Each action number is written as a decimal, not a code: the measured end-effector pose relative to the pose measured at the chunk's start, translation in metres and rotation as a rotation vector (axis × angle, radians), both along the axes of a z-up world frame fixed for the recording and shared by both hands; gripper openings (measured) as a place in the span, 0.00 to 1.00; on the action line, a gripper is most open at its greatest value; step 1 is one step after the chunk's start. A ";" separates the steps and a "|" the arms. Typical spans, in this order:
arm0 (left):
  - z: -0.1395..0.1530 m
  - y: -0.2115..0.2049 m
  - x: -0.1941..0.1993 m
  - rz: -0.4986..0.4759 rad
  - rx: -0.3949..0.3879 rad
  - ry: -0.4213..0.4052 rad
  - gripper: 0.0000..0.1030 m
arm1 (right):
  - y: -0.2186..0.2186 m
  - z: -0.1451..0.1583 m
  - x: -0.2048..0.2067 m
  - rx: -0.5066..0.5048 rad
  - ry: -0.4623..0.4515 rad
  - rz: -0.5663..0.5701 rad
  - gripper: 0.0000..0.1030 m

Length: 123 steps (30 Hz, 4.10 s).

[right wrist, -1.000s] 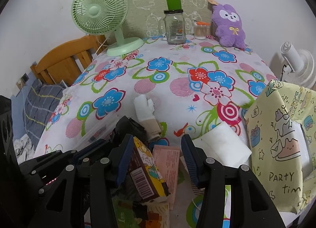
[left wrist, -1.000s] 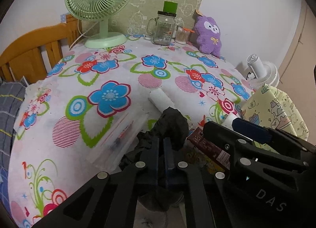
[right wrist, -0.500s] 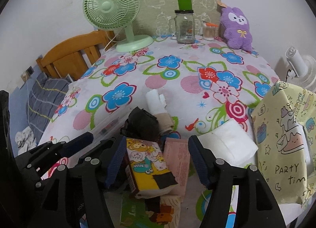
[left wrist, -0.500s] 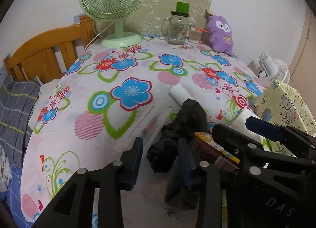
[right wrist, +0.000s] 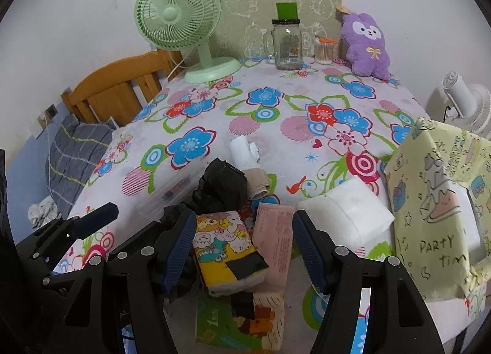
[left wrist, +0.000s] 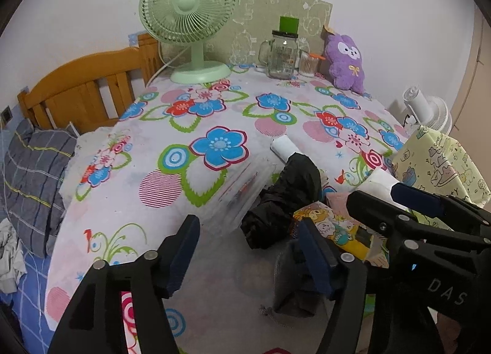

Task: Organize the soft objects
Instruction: 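Grasp the grey sock with the left tool while the right tool grasps the cartoon snack pack, then lift the sock and snack pack and carry both over the patterned box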

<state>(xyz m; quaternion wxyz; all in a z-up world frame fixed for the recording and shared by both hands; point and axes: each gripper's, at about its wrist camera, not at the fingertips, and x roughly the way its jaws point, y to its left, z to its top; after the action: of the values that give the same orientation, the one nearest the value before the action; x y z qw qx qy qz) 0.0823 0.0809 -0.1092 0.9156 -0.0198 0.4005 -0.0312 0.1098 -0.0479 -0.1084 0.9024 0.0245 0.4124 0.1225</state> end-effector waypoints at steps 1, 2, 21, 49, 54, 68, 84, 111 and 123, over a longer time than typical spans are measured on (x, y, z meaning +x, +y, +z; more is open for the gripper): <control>0.002 -0.001 -0.003 0.002 0.003 -0.007 0.71 | -0.001 0.001 -0.002 0.001 -0.004 -0.001 0.66; 0.004 -0.002 -0.005 0.001 0.005 -0.013 0.73 | -0.002 0.003 -0.005 0.003 -0.011 -0.002 0.66; -0.031 -0.014 -0.001 -0.064 -0.088 0.074 0.47 | 0.003 -0.017 -0.009 -0.039 0.035 0.018 0.72; -0.036 -0.027 0.007 -0.102 -0.001 0.073 0.31 | 0.019 -0.047 0.019 -0.034 0.132 0.039 0.46; -0.032 -0.033 0.007 -0.114 0.007 0.064 0.29 | 0.016 -0.041 0.017 -0.028 0.109 0.042 0.39; 0.004 -0.056 0.004 -0.138 0.034 -0.008 0.29 | -0.007 -0.003 0.007 -0.022 0.017 0.001 0.38; 0.056 -0.090 -0.008 -0.174 0.068 -0.115 0.29 | -0.042 0.053 -0.013 -0.045 -0.100 -0.066 0.38; 0.096 -0.173 -0.003 -0.250 0.042 -0.234 0.29 | -0.127 0.098 -0.018 -0.075 -0.226 -0.159 0.38; 0.092 -0.217 0.004 -0.328 0.026 -0.231 0.29 | -0.173 0.097 -0.018 -0.098 -0.224 -0.221 0.38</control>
<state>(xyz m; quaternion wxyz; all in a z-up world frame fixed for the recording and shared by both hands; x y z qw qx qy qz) 0.0860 -0.1365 -0.0170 0.9383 0.0611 0.2911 -0.1767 0.0915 -0.2207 -0.0114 0.9509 0.0122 0.3094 0.0042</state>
